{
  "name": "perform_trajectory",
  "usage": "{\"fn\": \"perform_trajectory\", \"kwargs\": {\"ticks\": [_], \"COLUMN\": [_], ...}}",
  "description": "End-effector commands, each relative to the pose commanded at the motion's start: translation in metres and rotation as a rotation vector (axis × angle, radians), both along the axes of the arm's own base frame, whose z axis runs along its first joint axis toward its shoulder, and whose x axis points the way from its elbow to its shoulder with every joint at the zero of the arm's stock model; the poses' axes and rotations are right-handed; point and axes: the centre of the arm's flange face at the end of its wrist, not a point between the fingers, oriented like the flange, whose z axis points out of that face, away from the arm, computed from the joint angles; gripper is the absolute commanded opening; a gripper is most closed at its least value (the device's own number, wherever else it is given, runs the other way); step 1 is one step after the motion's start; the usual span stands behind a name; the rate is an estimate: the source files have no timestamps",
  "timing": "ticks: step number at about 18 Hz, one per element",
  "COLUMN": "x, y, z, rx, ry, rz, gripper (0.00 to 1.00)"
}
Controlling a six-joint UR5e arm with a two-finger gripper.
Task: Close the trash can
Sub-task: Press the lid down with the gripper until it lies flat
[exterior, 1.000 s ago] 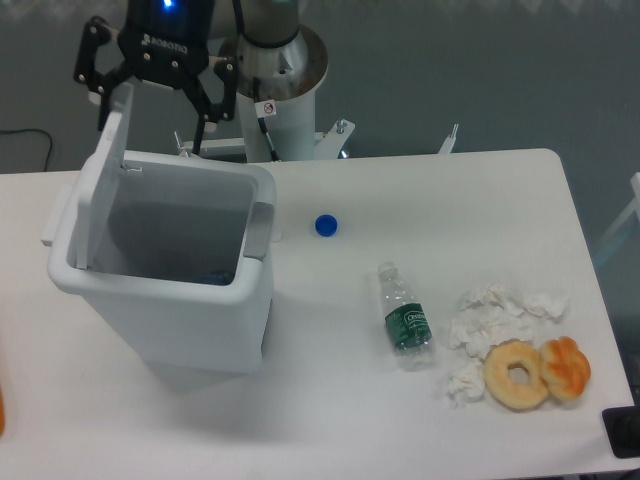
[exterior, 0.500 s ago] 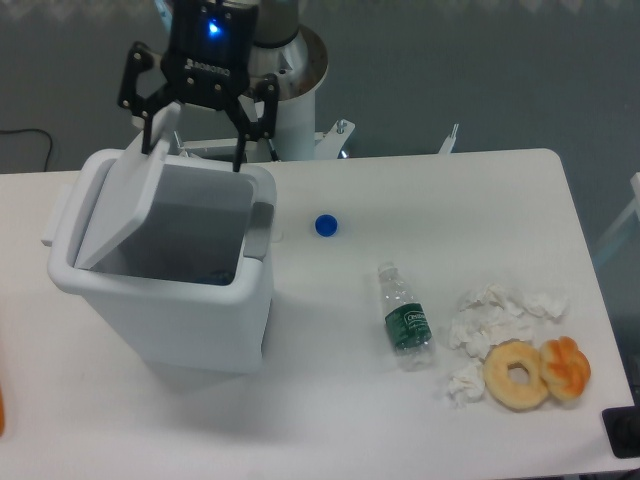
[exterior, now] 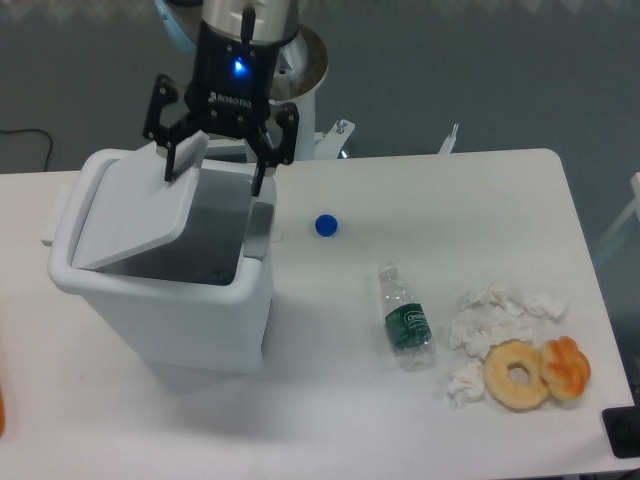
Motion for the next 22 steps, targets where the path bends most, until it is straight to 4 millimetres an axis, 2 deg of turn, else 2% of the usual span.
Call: {"fn": "perform_trajectory", "kwargs": {"ticks": [7,22], "x": [-0.015,-0.019], "y": [-0.001,-0.003], "z": [-0.017,-0.043], "rx": [-0.038,-0.130], "ry": [-0.010,0.025], "rz": [0.024,-0.063], "gripper": [1.00,1.00]}}
